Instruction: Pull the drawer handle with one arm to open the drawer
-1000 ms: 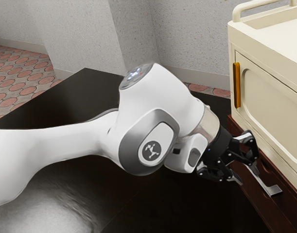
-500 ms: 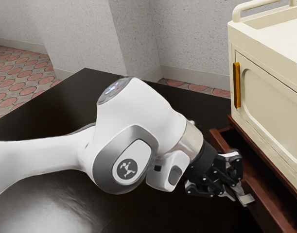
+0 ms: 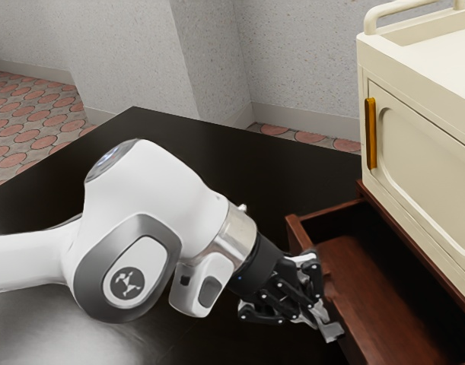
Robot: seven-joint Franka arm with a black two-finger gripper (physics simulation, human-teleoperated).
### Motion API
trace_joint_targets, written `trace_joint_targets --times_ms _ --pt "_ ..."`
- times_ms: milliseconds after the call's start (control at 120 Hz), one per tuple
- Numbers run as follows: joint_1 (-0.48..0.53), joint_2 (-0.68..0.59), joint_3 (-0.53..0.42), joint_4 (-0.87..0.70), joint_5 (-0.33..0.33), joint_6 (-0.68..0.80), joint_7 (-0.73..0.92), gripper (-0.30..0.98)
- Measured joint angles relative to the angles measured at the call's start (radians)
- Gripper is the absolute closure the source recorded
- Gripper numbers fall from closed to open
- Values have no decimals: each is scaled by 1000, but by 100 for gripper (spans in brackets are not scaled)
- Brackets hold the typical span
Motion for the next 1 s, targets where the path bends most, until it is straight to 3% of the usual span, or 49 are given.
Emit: trace_joint_targets --times_ms 367,733,1000 --pt "24 -162 1 -142 30 -5 2 70" --pt "30 -227 7 -196 48 -9 6 72" --pt "40 -227 9 -197 56 -14 3 56"
